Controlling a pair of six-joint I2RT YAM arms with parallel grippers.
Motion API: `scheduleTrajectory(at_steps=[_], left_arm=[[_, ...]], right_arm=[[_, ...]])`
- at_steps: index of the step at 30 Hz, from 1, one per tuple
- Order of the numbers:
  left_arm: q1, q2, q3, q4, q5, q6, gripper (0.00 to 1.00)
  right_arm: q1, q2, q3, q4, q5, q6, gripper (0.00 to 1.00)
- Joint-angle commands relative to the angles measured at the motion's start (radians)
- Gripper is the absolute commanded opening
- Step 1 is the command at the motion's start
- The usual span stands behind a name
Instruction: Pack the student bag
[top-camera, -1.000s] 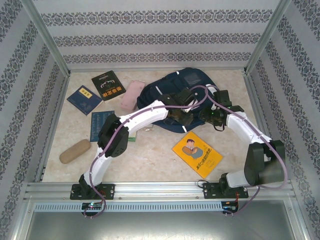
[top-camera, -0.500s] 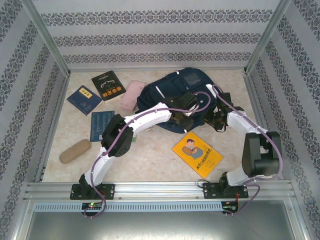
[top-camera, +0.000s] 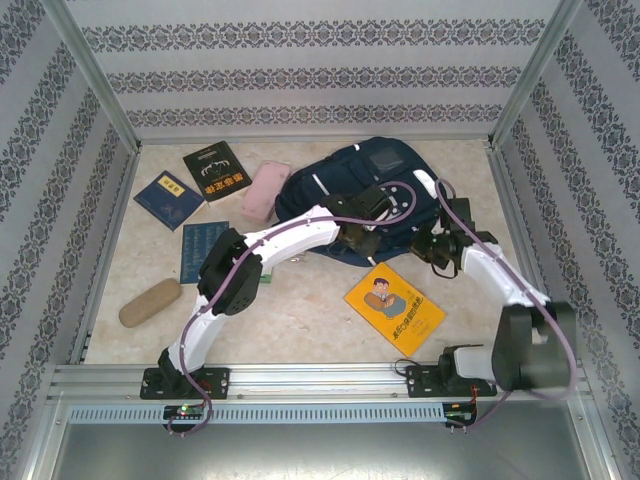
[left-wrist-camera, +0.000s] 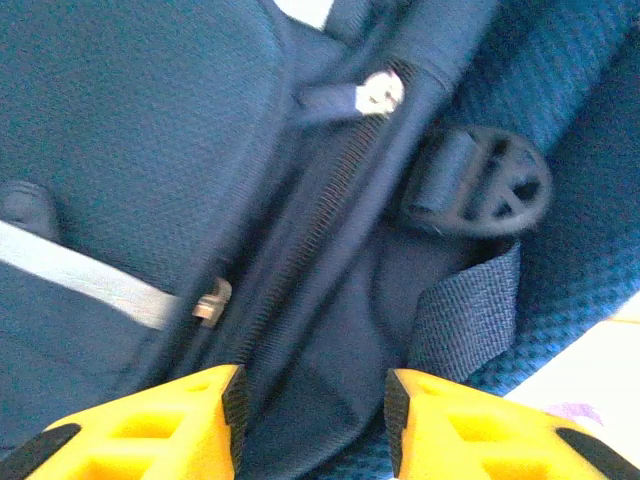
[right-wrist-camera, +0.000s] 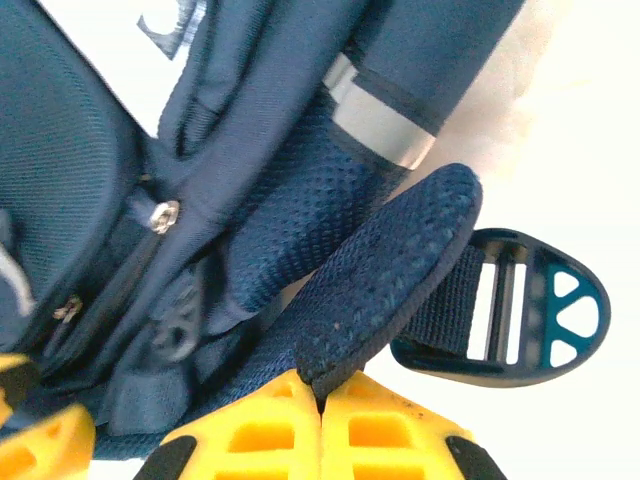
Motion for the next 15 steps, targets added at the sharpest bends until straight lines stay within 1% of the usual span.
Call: scheduleTrajectory(at_steps=[1,5,7,8,10,11,13,14,15], left_arm=[[0.025,-0.074,0.002,0.031,-0.028,-0.055,0.43],[0.028,-0.064,0.015,0.031,0.010,-0.048,0.44],[0.028,-0.052,0.020,0.027,0.046,-0.041,0.44],[0.027,-0.046,0.022,0.024,0.058,-0.040,0.44],[0.026,-0.035,0.022,0.013,0.058,-0.040,0.44],[0.026,-0.031,0.023,0.005,0.053,-0.040,0.44],[0.026,-0.034,0.016,-0.004,0.038,-0.041,0.44],[0.026,-0.042,0.006,-0.006,0.028,-0.044,0.44],[0.026,-0.051,-0.002,-0.009,0.016,-0.049,0.44]], right_arm=[[-0.001,-0.120,-0.079,-0.095,0.012,0.040,0.00],[0.015,-0.203,-0.192,-0.074,-0.010,0.089,0.00],[0.026,-0.224,-0.253,-0.046,-0.010,0.115,0.02],[0.030,-0.231,-0.279,-0.027,-0.010,0.127,0.07],[0.034,-0.236,-0.300,-0.006,-0.018,0.137,0.29],[0.036,-0.237,-0.296,-0.011,-0.014,0.128,0.38],[0.037,-0.248,-0.271,-0.038,0.001,0.099,0.39],[0.036,-0.256,-0.254,-0.053,0.008,0.084,0.42],[0.037,-0.262,-0.236,-0.067,0.018,0.070,0.46]])
